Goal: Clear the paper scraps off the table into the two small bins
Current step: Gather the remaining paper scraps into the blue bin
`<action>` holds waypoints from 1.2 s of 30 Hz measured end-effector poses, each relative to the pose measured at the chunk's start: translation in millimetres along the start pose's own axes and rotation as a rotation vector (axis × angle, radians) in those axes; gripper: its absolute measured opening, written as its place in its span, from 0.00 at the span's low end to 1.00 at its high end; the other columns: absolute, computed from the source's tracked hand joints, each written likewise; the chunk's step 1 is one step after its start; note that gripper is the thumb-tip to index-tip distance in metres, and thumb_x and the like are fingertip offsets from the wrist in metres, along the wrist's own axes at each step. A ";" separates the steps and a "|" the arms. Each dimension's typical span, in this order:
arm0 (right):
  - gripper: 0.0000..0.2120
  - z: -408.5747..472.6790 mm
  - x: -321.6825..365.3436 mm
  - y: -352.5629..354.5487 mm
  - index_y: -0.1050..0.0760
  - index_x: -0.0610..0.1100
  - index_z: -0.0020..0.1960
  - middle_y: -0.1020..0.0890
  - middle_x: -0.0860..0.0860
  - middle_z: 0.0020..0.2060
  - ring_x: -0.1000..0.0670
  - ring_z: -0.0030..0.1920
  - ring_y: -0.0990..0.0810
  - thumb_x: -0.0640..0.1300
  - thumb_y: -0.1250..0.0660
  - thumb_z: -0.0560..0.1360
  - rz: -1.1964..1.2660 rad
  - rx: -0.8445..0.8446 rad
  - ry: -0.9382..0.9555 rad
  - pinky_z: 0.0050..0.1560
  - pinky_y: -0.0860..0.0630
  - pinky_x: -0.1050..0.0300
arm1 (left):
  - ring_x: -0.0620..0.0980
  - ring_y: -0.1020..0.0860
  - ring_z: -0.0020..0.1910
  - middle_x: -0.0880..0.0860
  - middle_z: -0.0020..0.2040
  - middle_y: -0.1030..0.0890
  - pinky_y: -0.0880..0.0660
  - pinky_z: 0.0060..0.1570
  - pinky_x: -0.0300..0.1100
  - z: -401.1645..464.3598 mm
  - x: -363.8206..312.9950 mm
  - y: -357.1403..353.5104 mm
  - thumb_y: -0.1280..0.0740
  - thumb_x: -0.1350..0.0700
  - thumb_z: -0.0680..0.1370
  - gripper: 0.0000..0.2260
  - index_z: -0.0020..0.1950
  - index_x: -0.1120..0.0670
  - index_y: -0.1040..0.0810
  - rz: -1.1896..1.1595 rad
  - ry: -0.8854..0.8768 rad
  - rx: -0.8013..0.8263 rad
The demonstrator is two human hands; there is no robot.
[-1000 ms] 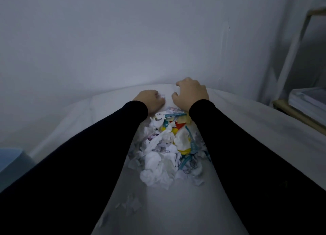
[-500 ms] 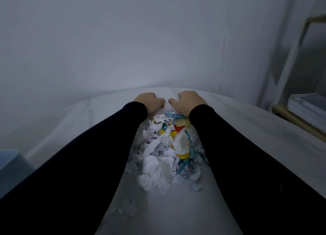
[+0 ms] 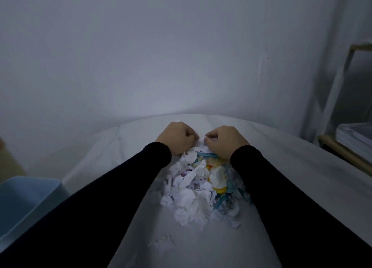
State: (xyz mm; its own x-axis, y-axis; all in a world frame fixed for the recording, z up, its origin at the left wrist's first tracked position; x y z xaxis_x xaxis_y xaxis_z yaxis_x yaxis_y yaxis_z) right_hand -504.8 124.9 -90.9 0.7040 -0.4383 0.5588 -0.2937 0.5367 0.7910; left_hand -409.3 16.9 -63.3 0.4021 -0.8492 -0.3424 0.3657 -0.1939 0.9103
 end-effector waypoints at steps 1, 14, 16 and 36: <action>0.12 -5.9 3.1 1.8 0.17 0.41 0.48 0.16 0.45 0.50 0.44 0.52 0.19 0.47 0.37 0.74 0.000 -0.018 0.013 0.56 0.23 0.51 | 0.48 0.21 0.42 0.54 0.50 0.16 0.31 0.37 0.30 0.4 2.4 1.6 0.38 0.59 0.76 0.12 0.54 0.54 0.17 -0.044 0.022 -0.039; 0.13 -4.7 8.2 -3.5 0.18 0.40 0.49 0.17 0.44 0.49 0.43 0.52 0.20 0.45 0.38 0.74 -0.064 -0.159 0.028 0.56 0.23 0.52 | 0.60 0.26 0.61 0.63 0.62 0.24 0.31 0.59 0.45 56.3 25.4 -29.8 0.49 0.48 0.82 0.23 0.60 0.64 0.25 0.200 0.248 0.098; 0.12 -7.0 9.4 -3.5 0.17 0.44 0.51 0.17 0.46 0.50 0.43 0.54 0.21 0.46 0.38 0.74 -0.091 -0.134 0.034 0.57 0.24 0.52 | 0.60 0.25 0.58 0.63 0.58 0.22 0.31 0.55 0.44 47.5 17.4 -25.3 0.50 0.49 0.82 0.23 0.57 0.64 0.23 0.143 0.221 0.088; 0.13 -92.8 45.9 19.4 0.19 0.43 0.57 0.17 0.46 0.56 0.48 0.57 0.20 0.44 0.37 0.77 0.049 0.169 0.005 0.54 0.29 0.62 | 0.45 0.19 0.41 0.45 0.37 0.16 0.24 0.43 0.40 -142.5 -21.9 18.5 0.38 0.41 0.73 0.14 0.41 0.46 0.17 -0.273 0.054 -0.087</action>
State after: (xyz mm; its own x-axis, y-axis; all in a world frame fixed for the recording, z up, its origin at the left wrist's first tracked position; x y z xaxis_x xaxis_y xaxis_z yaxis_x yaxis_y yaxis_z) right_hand -418.3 182.0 -73.0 0.6893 -0.4103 0.5971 -0.4321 0.4286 0.7934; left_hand -291.7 101.9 -72.1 0.3220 -0.7439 -0.5856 0.5360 -0.3666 0.7604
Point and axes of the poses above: each hand's wrist, its own z-axis towards the middle knuckle, its own y-axis out of the back of the hand, x = y × z, the point moved 4 cm from there along z, towards the middle knuckle
